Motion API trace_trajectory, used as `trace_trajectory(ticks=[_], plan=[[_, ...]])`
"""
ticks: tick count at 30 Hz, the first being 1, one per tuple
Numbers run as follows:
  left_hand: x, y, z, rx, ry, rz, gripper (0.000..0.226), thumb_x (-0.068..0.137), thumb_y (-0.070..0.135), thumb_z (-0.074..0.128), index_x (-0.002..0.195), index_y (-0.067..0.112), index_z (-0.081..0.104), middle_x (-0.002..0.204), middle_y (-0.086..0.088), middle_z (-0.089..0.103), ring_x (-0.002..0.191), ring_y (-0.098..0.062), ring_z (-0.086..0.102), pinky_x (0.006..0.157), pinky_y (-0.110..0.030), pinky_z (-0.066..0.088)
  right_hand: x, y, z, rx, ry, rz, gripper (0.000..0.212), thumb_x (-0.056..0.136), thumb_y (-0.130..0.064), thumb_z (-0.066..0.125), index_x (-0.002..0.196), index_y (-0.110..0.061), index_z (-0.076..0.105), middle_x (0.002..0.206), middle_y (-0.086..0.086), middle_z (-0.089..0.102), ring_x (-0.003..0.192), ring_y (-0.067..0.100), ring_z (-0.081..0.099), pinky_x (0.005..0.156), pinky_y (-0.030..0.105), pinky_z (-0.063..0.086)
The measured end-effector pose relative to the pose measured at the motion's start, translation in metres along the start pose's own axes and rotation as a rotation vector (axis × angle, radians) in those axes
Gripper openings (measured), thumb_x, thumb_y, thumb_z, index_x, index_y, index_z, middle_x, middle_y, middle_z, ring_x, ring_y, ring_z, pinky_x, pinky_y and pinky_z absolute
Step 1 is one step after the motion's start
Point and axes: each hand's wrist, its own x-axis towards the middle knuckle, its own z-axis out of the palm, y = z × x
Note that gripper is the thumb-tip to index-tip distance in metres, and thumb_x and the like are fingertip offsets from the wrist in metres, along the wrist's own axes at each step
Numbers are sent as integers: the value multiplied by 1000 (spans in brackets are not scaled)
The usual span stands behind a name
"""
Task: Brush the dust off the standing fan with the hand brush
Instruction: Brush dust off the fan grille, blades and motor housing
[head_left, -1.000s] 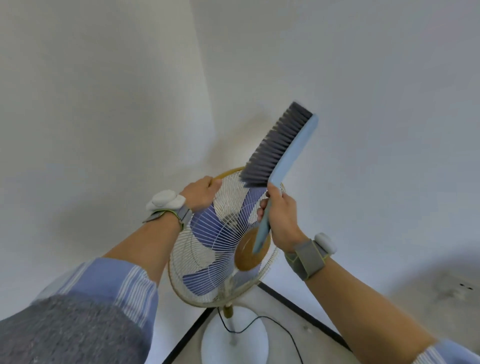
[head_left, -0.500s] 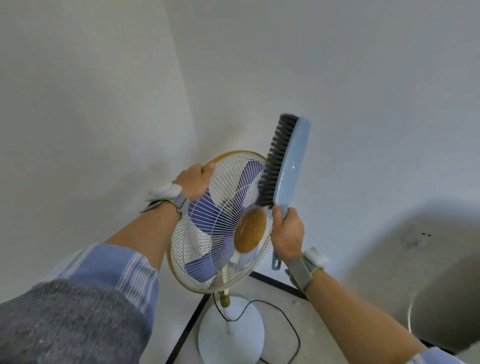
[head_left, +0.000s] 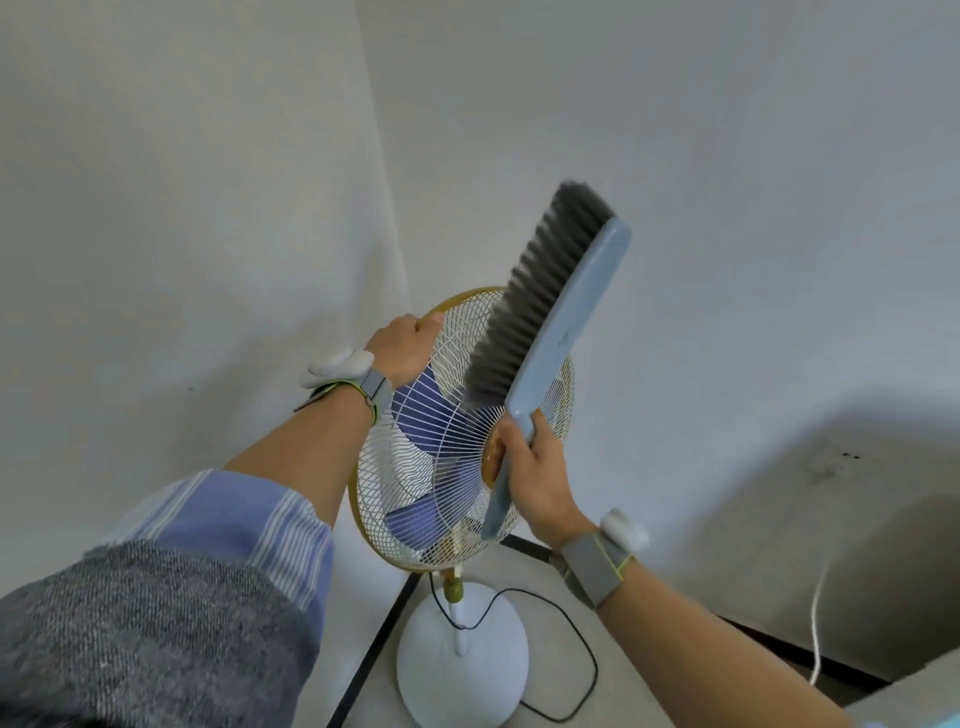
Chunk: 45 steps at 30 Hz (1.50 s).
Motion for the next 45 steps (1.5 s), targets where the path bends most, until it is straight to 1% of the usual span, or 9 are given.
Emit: trace_trajectory(ticks=[6, 11, 14, 18, 26, 33, 36, 41, 45], plan=[[-6, 0, -2, -39, -17, -13, 51, 102, 54, 25, 92, 10, 50, 74, -2, 48, 77, -25, 50, 70, -33, 35, 24, -13, -25, 29, -11, 279, 28, 100, -13, 48, 73, -6, 48, 62, 12, 50, 48, 22, 49, 52, 35, 47], [-12, 6, -2, -47, -31, 7, 54, 102, 53, 23, 107, 7, 52, 90, -7, 55, 82, -25, 52, 72, -33, 35, 28, -8, -40, -517, 293, 161, 28, 98, -36, 48, 99, -8, 52, 86, 9, 60, 77, 32, 59, 75, 41, 48], [-16, 2, -1, -128, -49, 13, 59, 100, 56, 28, 119, 7, 54, 96, -7, 59, 85, -24, 55, 76, -33, 41, 18, -18, -37, -433, 296, 40, 29, 96, -43, 49, 99, -14, 51, 82, 9, 65, 74, 31, 65, 72, 47, 54], [-37, -8, 0, -346, -85, -47, 89, 78, 82, 38, 135, 15, 51, 128, -6, 62, 111, -27, 61, 102, -46, 46, 5, -27, -27, -230, 232, 3, 28, 93, -37, 55, 82, -11, 51, 61, 5, 63, 63, 35, 67, 64, 53, 57], [-84, -9, 22, -538, -149, -116, 86, 81, 85, 17, 100, 19, 69, 108, -7, 70, 103, -27, 64, 105, -50, 41, -42, -48, 7, -17, 141, -59, 30, 100, -16, 50, 71, -11, 48, 51, 9, 55, 48, 31, 58, 53, 42, 52], [-88, 4, 31, -604, -123, -143, 96, 77, 88, 15, 129, 21, 59, 129, -9, 63, 118, -27, 59, 110, -49, 36, -69, -15, 5, -56, 33, 32, 24, 101, -21, 49, 85, -3, 49, 59, 11, 54, 46, 26, 57, 51, 45, 53], [-85, 4, 31, -582, -125, -126, 83, 88, 77, 16, 114, 17, 66, 111, -10, 70, 103, -27, 65, 105, -48, 41, -70, 21, -17, -283, 140, 96, 26, 99, -30, 52, 84, -9, 49, 58, 8, 60, 48, 27, 64, 54, 46, 55], [-83, 13, 33, -514, -120, -121, 83, 91, 73, 12, 118, 15, 66, 119, -12, 65, 109, -28, 60, 107, -47, 38, -51, 24, -46, -420, 392, 135, 29, 97, -41, 48, 97, -13, 52, 64, 3, 65, 57, 22, 67, 69, 46, 55], [-84, 21, 36, -488, -111, -98, 92, 83, 82, 8, 111, 17, 68, 112, -10, 68, 103, -27, 62, 103, -45, 40, -41, 19, -42, -492, 398, 66, 33, 97, -50, 44, 102, -18, 47, 72, 2, 69, 65, 22, 68, 69, 42, 54]])
